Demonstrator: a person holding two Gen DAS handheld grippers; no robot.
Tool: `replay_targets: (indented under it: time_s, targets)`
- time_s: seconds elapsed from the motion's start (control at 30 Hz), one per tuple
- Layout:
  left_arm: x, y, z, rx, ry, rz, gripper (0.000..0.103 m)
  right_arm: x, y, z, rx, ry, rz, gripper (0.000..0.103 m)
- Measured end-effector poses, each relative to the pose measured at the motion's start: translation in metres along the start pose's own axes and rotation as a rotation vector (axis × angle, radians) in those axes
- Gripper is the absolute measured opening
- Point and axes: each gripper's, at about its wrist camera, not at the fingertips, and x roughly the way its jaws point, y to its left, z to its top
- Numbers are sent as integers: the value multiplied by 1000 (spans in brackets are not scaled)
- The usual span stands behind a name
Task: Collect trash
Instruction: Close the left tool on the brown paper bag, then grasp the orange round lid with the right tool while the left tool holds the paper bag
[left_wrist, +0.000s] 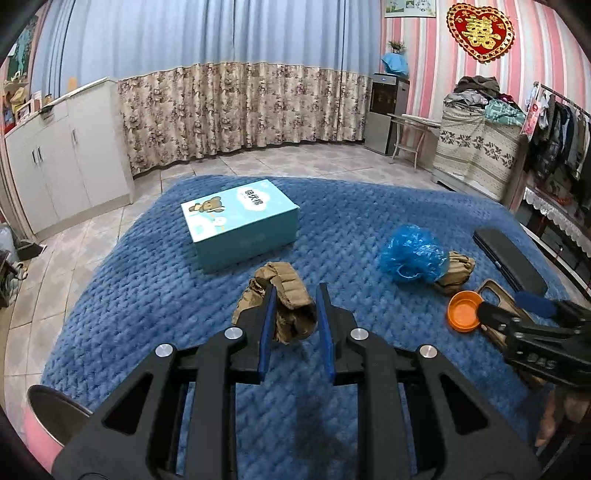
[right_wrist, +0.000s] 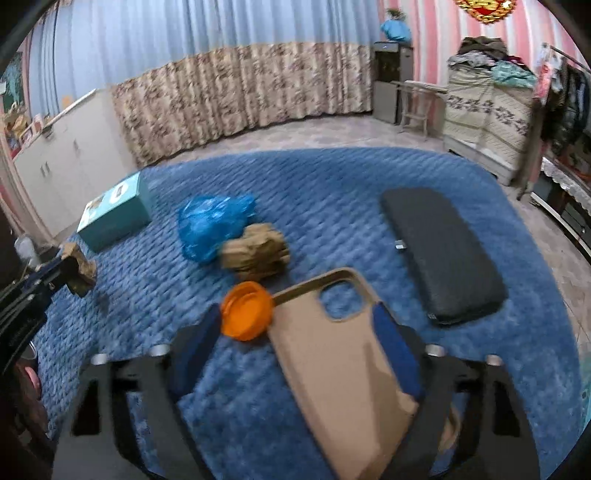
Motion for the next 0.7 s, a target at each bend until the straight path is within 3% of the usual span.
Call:
replay_targets:
  time_s: [0.03,0.1,0.3,0.4,0.7]
  targets:
    - [1,0,0,2,-1,0,20,4,3,0,-2,6,2,67]
    - [1,1,-1,2,0,-1,21,11,8,-1,-15,28,0,43]
    - [0,5,-1,-1,-7,-6,21,9,14,-1,-40,10,21,11]
    - [-2,1,1,1,-15,-13,21,1,14,1,-42,-11,34,5]
    - [-16,-31,7,55,-39,-37,21,-26,-25,6,36,-69,34,4]
